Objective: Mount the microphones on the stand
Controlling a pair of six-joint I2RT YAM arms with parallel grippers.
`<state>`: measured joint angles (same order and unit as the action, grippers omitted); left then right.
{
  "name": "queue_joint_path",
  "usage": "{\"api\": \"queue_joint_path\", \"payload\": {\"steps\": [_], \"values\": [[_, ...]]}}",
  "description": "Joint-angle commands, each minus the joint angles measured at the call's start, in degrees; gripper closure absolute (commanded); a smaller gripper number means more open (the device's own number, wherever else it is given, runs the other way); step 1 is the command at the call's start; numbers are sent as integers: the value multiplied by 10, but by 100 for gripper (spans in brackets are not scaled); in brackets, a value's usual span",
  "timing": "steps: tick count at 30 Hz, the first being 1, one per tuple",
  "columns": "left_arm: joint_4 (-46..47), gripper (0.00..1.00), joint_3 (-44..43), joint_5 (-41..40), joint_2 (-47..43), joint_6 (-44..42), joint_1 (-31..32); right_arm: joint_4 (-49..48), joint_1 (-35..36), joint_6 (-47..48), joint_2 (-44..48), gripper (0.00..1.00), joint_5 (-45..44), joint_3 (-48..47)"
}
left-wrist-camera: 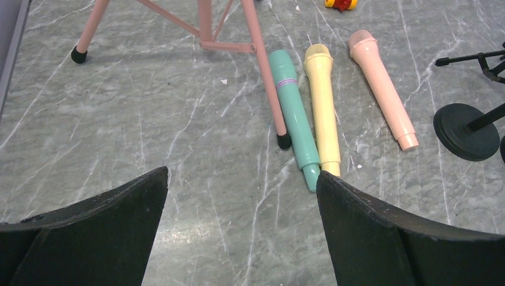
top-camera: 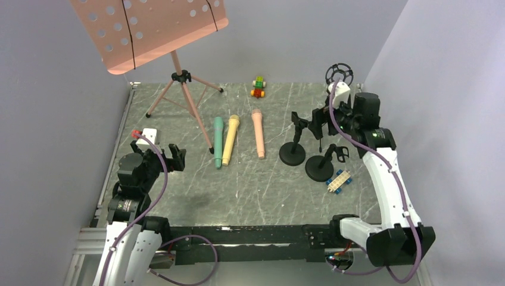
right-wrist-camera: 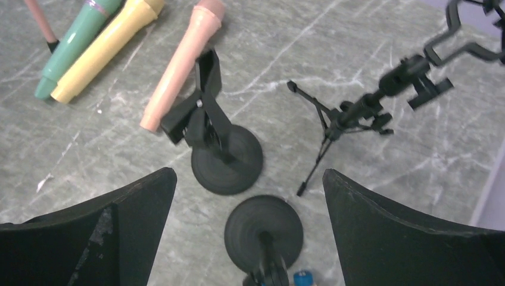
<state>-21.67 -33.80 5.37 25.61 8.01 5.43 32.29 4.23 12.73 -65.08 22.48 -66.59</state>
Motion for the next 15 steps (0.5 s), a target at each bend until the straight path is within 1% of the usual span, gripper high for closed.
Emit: {"api": "queue_joint_path", "payload": {"steps": [1, 4, 5, 8, 10, 13, 15], "values": [[20, 1, -21, 15, -4, -3, -2, 92, -36, 87, 33, 0, 47, -25], [23, 1, -20, 19, -5, -3, -2, 155, -120, 171, 39, 0, 84, -50], [23, 1, -21, 21, -4, -3, -2, 182, -135, 208, 36, 0, 88, -59], [22, 1, -22, 26, -2, -3, -2, 263, -143, 304, -5, 0, 61, -82], [22, 1, -22, 27, -3, -2, -2, 299, -142, 351, -32, 1, 47, -87], [22, 1, -21, 26, -8, -2, -2, 340, -142, 398, -70, 4, 48, -106], [23, 1, -20, 25, -10, -1, -2, 362, -140, 412, -94, 7, 58, -127]]}}
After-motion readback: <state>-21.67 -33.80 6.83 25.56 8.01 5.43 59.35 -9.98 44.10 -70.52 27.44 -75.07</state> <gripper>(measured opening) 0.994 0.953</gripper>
